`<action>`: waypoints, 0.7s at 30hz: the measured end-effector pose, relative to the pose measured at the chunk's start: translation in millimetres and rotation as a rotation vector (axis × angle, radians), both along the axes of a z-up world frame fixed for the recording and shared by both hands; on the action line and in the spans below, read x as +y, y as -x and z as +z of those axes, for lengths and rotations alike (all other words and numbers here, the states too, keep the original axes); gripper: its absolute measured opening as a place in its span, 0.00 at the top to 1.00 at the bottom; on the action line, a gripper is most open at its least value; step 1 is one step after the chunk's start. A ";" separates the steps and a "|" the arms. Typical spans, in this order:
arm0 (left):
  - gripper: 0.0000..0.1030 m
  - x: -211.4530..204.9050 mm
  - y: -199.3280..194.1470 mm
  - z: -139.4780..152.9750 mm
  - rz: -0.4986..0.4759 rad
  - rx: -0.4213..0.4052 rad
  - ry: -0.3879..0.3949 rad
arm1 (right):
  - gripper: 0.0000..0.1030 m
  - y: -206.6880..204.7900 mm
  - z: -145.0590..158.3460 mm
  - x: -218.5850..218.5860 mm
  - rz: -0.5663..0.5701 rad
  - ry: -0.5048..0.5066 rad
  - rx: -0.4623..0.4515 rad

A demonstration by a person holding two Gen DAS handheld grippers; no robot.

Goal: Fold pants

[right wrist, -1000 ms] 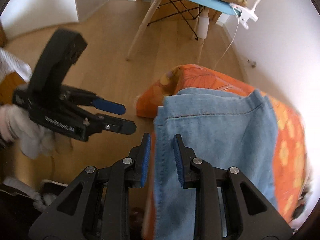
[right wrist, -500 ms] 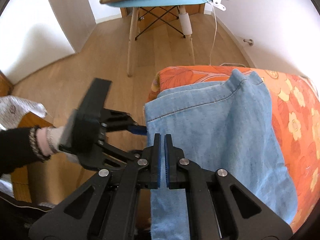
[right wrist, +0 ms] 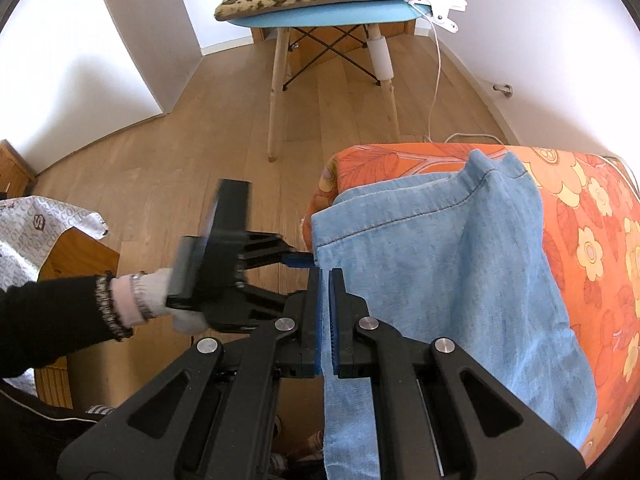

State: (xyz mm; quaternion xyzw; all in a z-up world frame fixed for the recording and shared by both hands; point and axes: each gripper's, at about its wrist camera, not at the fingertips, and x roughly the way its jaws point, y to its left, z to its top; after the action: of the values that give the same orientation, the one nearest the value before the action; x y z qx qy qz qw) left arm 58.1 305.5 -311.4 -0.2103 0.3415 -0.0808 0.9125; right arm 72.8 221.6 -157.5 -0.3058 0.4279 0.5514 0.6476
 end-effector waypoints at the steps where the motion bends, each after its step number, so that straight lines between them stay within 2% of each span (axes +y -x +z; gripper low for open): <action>1: 0.59 -1.9 -2.5 0.5 -0.011 -0.010 0.009 | 0.97 -0.2 -0.7 0.4 0.000 0.000 0.000; 4: 0.59 -5.9 0.0 12.2 -0.027 -0.085 0.026 | 0.97 -1.9 -3.2 -0.8 -0.004 0.003 0.000; 7: 0.59 -2.6 10.0 22.4 0.005 -0.131 0.048 | 0.97 -4.4 -6.0 -0.1 -0.009 0.008 0.002; 11: 0.60 9.4 40.9 41.0 0.076 -0.214 0.123 | 0.97 -4.7 -7.6 2.3 -0.001 0.004 0.015; 16: 0.59 7.9 71.7 64.4 0.087 -0.273 0.151 | 0.97 3.6 -10.8 11.5 0.037 0.002 0.014; 17: 0.59 7.9 74.2 67.7 0.083 -0.277 0.152 | 0.95 5.5 -11.8 14.3 0.054 0.002 0.027; 19: 0.59 0.6 68.4 75.5 0.076 -0.283 0.138 | 0.83 8.5 -13.6 19.0 0.071 0.004 0.037; 20: 0.59 3.0 65.0 77.5 0.073 -0.289 0.133 | 0.74 10.1 -14.7 22.7 0.078 0.003 0.036; 21: 0.59 2.5 65.1 80.7 0.071 -0.293 0.126 | 0.73 10.9 -15.8 25.3 0.083 0.004 0.035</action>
State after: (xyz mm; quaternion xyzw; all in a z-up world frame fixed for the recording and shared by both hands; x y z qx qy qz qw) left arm -7.1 308.0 -230.6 -0.2650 0.1914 -0.0997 0.9398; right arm 61.9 246.9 -173.3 -0.3150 0.4273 0.5820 0.6160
